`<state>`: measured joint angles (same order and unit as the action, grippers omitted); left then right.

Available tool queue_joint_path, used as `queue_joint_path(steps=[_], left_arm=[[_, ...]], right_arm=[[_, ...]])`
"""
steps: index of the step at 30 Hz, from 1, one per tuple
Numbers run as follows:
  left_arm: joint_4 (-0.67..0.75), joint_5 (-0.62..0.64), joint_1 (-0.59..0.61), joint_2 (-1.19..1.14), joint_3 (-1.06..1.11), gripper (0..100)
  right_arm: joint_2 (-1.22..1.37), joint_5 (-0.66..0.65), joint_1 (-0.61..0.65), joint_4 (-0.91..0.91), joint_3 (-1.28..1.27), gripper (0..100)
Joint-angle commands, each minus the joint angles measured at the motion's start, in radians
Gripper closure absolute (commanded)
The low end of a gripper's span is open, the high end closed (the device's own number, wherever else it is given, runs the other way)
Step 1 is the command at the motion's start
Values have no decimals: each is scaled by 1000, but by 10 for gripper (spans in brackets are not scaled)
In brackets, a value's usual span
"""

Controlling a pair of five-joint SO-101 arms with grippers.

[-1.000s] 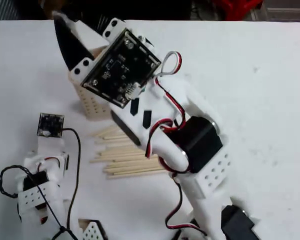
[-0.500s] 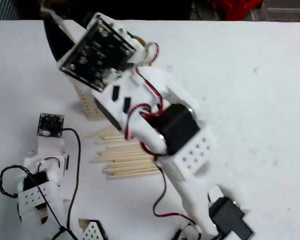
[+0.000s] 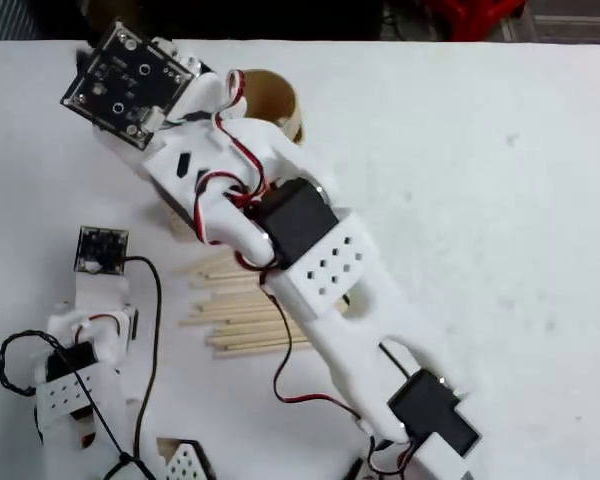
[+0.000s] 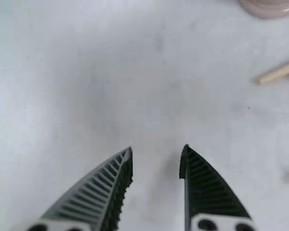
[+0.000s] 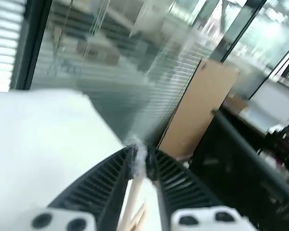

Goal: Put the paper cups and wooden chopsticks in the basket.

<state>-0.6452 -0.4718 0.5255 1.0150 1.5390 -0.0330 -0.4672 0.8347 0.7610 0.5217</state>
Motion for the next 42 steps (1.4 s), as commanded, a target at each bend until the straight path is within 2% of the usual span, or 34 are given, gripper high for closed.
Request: queue_joint_path(steps=[1, 3, 9, 15, 20, 24, 28, 31, 37, 42], left_arm=[[15, 9, 7, 19, -5, 827], [15, 9, 7, 19, -5, 827], [15, 9, 7, 19, -5, 827], [15, 9, 7, 19, -5, 827], [15, 9, 7, 19, -5, 827], [15, 9, 7, 19, -5, 827], [15, 9, 7, 19, -5, 827], [15, 9, 7, 19, -5, 827], [17, 9, 7, 19, -5, 827], [17, 9, 7, 19, -5, 827]], right_arm=[[-12, -8, -38, 70, 31, 858], [-18, -8, -53, 131, 31, 836], [-19, -8, -70, 340, 31, 889], [-88, -12, -73, 705, 29, 897], [-160, -14, -130, 964, 26, 900], [-254, -15, -259, 964, -123, 909], [-374, -17, -380, 964, -391, 983], [-481, -118, -458, 951, -614, 970], [-736, -333, -492, 825, -1071, 964], [-941, -410, -489, 615, -1379, 967]])
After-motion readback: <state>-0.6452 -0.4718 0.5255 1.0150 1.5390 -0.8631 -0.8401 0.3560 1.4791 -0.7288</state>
